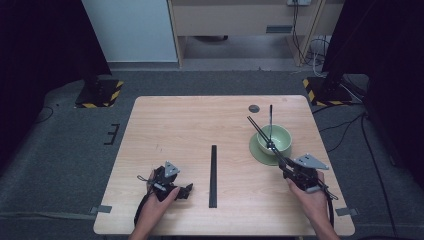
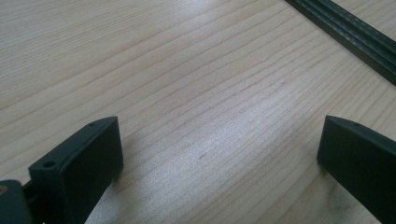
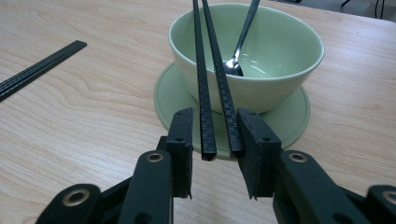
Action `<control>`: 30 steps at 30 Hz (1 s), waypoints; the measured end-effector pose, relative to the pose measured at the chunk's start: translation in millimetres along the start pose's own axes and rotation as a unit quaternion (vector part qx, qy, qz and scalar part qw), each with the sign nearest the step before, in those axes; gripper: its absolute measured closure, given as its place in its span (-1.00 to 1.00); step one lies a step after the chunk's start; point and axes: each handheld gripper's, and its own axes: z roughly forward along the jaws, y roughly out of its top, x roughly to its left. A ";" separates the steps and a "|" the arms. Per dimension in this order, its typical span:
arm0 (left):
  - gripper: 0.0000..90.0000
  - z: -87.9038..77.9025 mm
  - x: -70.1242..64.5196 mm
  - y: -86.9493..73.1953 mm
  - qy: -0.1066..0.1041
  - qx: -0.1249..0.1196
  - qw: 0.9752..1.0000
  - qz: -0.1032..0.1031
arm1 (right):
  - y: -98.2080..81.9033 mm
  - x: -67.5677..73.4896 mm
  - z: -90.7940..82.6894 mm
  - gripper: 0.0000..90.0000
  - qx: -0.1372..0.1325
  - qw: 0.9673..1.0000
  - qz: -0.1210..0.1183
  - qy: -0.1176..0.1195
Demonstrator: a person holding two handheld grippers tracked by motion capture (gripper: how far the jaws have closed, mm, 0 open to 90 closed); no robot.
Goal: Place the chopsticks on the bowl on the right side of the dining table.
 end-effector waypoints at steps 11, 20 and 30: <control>-1.00 0.0 0.0 0.0 0.000 0.000 1.000 0.000 | 0.2 -1.3 -1.2 0.71 0.002 1.000 0.001 0.009; -1.00 0.0 0.0 0.0 0.000 0.000 1.000 0.000 | 0.2 -1.5 -1.4 0.74 0.003 1.000 0.000 0.013; -1.00 0.0 0.0 0.0 0.000 0.000 1.000 0.000 | -0.3 -1.5 -2.4 0.74 0.003 1.000 -0.004 0.023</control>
